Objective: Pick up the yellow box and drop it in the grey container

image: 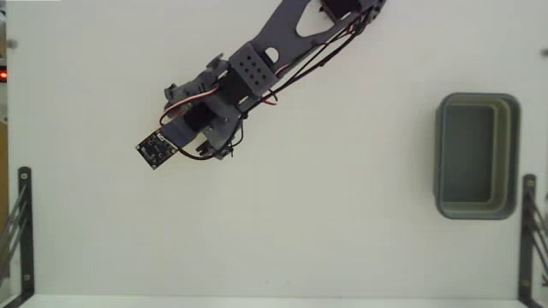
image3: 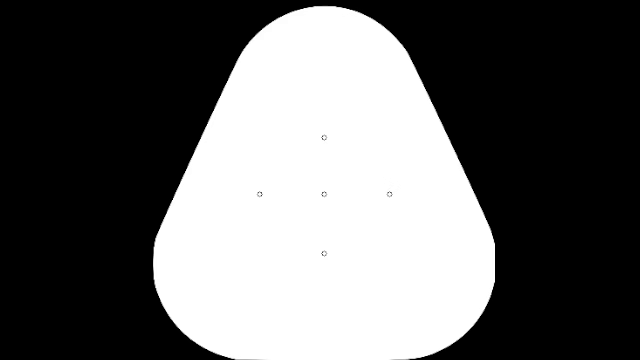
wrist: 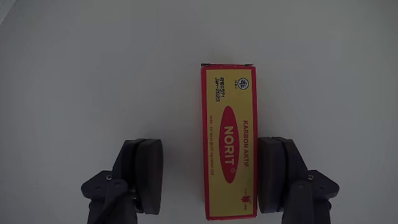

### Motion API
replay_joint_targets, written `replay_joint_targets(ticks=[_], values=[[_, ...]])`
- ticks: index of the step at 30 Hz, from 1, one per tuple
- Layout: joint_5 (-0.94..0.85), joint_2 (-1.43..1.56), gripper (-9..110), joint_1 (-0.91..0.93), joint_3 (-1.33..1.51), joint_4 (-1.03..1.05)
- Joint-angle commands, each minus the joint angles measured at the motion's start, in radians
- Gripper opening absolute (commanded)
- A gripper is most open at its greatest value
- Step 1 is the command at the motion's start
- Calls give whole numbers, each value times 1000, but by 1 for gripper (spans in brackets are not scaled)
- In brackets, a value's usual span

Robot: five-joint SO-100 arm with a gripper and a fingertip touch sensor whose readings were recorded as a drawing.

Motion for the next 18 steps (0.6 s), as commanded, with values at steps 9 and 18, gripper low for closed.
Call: replay_joint_targets(ticks=[9, 18], values=[[5, 38, 86, 22, 1, -8], [5, 38, 84, 22, 1, -8]])
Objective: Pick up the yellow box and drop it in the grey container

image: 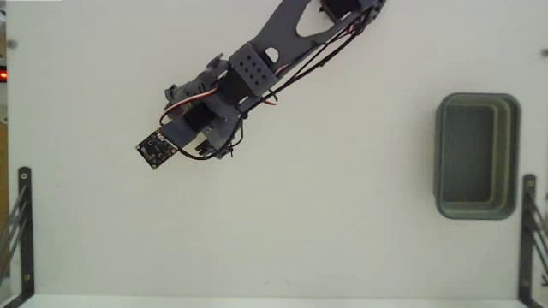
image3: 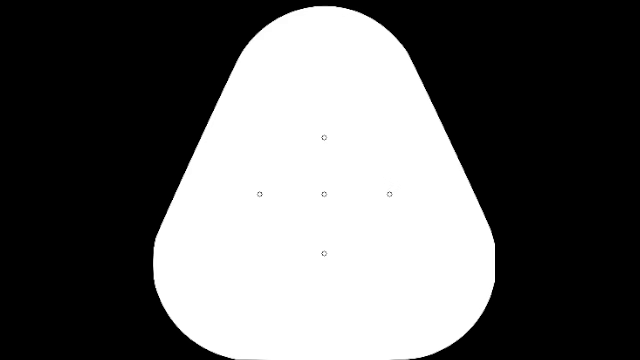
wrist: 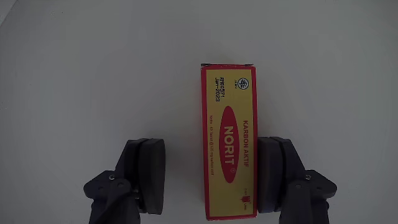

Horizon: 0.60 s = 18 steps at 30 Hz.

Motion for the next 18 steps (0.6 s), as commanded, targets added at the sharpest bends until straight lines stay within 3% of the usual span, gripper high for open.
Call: replay_joint_targets(ticks=[1, 18], values=[[5, 38, 84, 22, 1, -8], [5, 38, 80, 22, 1, -8]])
